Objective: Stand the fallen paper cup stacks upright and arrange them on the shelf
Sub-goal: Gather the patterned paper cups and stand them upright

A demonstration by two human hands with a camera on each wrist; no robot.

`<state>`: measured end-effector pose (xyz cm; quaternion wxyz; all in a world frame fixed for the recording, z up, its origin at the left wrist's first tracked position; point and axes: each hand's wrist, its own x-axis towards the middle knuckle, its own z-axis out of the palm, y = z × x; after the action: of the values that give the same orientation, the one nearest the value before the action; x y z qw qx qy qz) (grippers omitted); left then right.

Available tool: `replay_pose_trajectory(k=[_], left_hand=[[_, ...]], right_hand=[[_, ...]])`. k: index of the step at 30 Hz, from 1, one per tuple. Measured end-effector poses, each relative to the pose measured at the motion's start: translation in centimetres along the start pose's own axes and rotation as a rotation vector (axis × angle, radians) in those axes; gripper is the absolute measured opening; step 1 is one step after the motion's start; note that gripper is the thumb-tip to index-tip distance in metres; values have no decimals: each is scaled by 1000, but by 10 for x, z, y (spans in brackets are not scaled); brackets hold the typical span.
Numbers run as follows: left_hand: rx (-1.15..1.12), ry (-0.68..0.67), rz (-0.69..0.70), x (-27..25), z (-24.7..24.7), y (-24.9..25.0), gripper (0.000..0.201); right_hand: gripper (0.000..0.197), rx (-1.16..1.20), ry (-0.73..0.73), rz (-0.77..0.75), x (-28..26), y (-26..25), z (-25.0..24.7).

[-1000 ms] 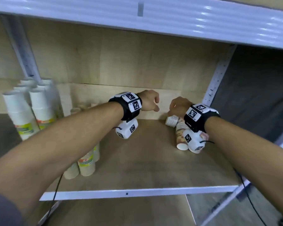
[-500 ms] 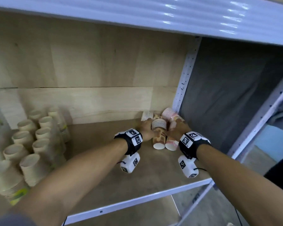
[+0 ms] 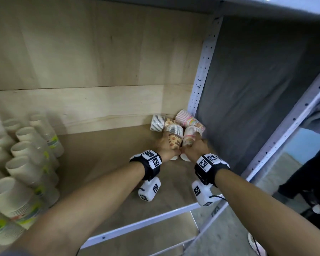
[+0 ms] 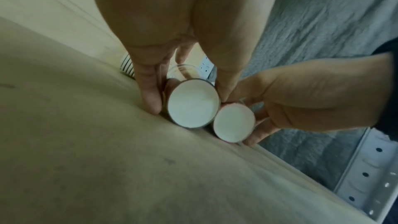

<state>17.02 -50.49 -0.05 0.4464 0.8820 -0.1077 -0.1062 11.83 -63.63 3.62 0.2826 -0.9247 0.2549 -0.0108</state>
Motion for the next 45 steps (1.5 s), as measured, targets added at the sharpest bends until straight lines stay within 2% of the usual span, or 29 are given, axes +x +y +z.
replay_pose_trajectory(k=[3, 6, 8, 13, 18, 22, 24, 26, 29, 31, 33, 35, 38, 40, 43, 45], left_hand=[[18, 9, -28, -1, -2, 1, 106], [45, -15, -32, 0, -6, 2, 109], [71, -5, -39, 4, -10, 2, 105], [166, 43, -27, -12, -42, 20, 64], [278, 111, 37, -27, -79, 39, 53], [392, 116, 61, -40, -108, 51, 42], [462, 104, 60, -45, -121, 54, 39], [540, 77, 37, -52, -135, 55, 37], [627, 44, -26, -61, -156, 52, 31], [670, 4, -78, -67, -171, 47, 28], [697, -29, -132, -72, -184, 42, 30], [732, -28, -168, -79, -196, 36, 33], [786, -25, -207, -87, -211, 24, 37], [800, -28, -241, -93, -220, 18, 40], [802, -3, -281, -102, -231, 11, 43], [788, 17, -310, -105, -236, 5, 32]], right_hand=[[98, 8, -10, 8, 1, 0, 1], [98, -2, -8, -3, 0, -2, 1], [91, -17, -12, -12, -1, -3, -2], [73, -94, 66, -5, -1, -9, -13], [57, -131, 126, -79, -8, -27, -33], [47, -224, 85, -203, -14, -51, -44], [29, -236, 41, -270, -21, -66, -47], [16, -250, -31, -350, -25, -80, -45], [35, -310, -59, -419, -25, -102, -31], [38, -330, -61, -441, -24, -118, -19], [31, -344, -73, -463, -19, -132, -4], [11, -342, -38, -454, -12, -144, 9], [28, -318, -79, -511, -16, -160, 19], [32, -332, -111, -528, -21, -170, 23], [21, -340, -161, -584, -36, -185, 25], [12, -340, -210, -643, -49, -195, 28]])
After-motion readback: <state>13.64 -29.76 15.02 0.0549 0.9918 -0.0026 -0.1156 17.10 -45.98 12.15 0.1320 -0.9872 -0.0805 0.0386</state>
